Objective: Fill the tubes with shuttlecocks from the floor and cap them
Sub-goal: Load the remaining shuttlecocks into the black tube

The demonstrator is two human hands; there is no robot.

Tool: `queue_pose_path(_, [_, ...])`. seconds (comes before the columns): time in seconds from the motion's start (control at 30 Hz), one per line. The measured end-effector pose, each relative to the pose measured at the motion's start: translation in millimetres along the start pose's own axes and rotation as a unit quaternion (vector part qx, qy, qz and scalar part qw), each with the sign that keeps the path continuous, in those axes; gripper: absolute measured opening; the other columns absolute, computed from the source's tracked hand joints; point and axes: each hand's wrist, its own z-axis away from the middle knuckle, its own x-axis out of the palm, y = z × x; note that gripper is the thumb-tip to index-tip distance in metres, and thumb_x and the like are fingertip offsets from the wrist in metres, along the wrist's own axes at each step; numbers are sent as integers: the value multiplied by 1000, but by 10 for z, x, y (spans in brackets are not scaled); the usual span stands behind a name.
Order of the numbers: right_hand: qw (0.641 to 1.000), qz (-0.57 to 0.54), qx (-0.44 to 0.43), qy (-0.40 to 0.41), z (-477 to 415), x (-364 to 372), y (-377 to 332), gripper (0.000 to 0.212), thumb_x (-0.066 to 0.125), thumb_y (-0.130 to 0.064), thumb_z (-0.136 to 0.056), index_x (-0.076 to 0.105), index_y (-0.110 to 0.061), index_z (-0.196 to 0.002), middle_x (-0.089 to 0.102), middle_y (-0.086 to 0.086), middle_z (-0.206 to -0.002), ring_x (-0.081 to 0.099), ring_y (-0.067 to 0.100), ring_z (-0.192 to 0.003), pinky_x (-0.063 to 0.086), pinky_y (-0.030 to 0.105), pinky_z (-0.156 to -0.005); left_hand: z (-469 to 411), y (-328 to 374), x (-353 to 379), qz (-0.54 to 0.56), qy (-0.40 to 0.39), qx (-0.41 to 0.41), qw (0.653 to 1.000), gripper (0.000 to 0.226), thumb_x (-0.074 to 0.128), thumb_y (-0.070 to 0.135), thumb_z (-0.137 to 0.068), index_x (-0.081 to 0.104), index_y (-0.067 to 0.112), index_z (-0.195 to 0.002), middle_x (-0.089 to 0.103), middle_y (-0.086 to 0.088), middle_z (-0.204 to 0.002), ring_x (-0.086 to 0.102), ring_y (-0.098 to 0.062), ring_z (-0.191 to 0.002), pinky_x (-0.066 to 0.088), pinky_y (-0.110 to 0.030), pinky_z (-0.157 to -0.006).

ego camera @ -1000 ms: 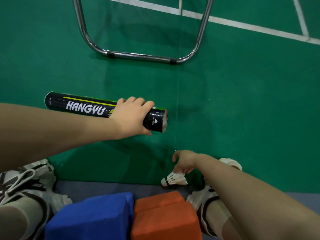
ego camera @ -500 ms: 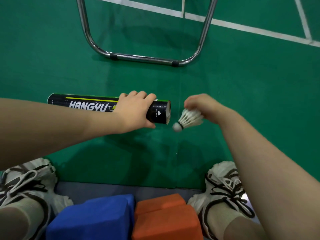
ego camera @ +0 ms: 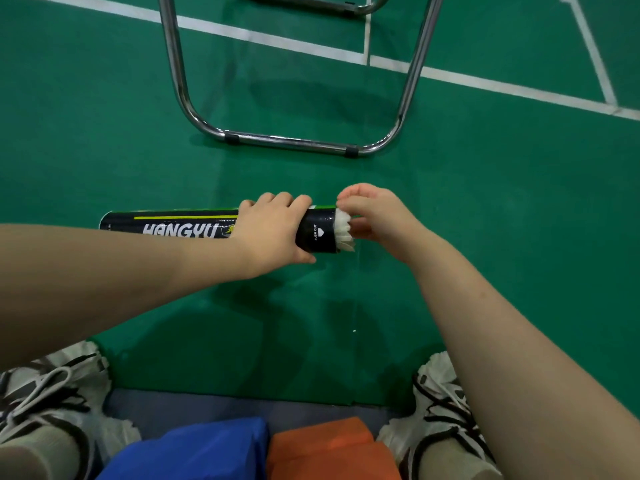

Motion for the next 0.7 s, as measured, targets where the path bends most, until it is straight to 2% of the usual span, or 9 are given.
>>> queue_pose_path(0.03, [1000, -26, 6, 4, 4, 16, -6, 8, 55, -18, -89, 51, -19, -82, 54, -2, -63, 53, 8, -43, 46, 22, -55, -1, 0, -2, 3, 2, -2, 1000, 84, 72, 60, -59, 37, 24, -126, 50, -3, -117, 45, -28, -111, 37, -44, -88])
queue_pose_path(0.1, [995, -84, -1, 51, 5, 37, 42, 14, 51, -31, -93, 48, -19, -86, 58, -2, -61, 57, 9, -44, 48, 24, -56, -17, -12, -29, 15, 12, -10, 1000, 83, 73, 59, -58, 38, 24, -125, 51, -3, -117, 45, -29, -111, 36, -44, -88])
queue_pose_path(0.17, [981, -92, -81, 149, 9, 67, 150, 21, 51, -29, -92, 50, -17, -75, 58, 0, -58, 56, 13, -48, 48, 30, -61, -44, -29, -64, 31, 24, -19, 999, 82, 74, 59, -57, 40, 24, -124, 52, -4, -116, 45, -29, -110, 36, -44, -88])
queue_pose_path(0.23, [960, -9, -177, 217, 5, 102, 287, 30, 50, -37, -84, 52, -20, -59, 56, -4, -56, 53, 14, -57, 46, 35, -66, -74, -38, -94, 43, 38, -28, 998, 82, 75, 58, -56, 41, 24, -123, 53, -4, -115, 46, -29, -109, 36, -43, -87])
queue_pose_path(0.3, [956, 46, -213, 198, 11, 179, 358, 33, 46, -48, -77, 54, -26, -54, 54, -10, -58, 49, 12, -64, 42, 33, -67, -99, -34, -113, 51, 48, -35, 997, 81, 75, 57, -56, 42, 24, -122, 53, -4, -115, 46, -30, -108, 36, -43, -86])
queue_pose_path(0.37, [964, 63, -213, 148, 32, 267, 344, 32, 46, -52, -76, 57, -28, -60, 54, -10, -64, 47, 9, -68, 40, 31, -68, -115, -35, -123, 56, 52, -41, 996, 81, 75, 57, -56, 42, 23, -122, 53, -4, -115, 46, -30, -108, 36, -42, -86])
queue_pose_path(0.47, [976, 84, -185, 76, 44, 351, 279, 39, 46, -47, -78, 67, -15, -82, 61, -1, -81, 51, 11, -79, 42, 31, -78, -107, -37, -112, 57, 60, -47, 995, 81, 75, 56, -57, 41, 23, -123, 53, -5, -116, 46, -30, -109, 35, -42, -86])
queue_pose_path(0.53, [983, 79, -162, 38, 41, 376, 244, 41, 45, -46, -78, 67, -15, -94, 63, 1, -90, 54, 13, -86, 43, 32, -85, -93, -32, -100, 57, 66, -48, 995, 81, 75, 56, -58, 41, 23, -124, 53, -5, -116, 46, -30, -109, 35, -43, -87])
queue_pose_path(0.7, [989, 74, -130, -17, 9, 397, 230, 20, 57, -37, -88, 61, -24, -102, 63, 2, -103, 57, 16, -98, 42, 26, -88, -60, -32, -72, 57, 77, -51, 994, 79, 73, 54, -60, 41, 23, -124, 52, -5, -116, 46, -30, -109, 34, -42, -87])
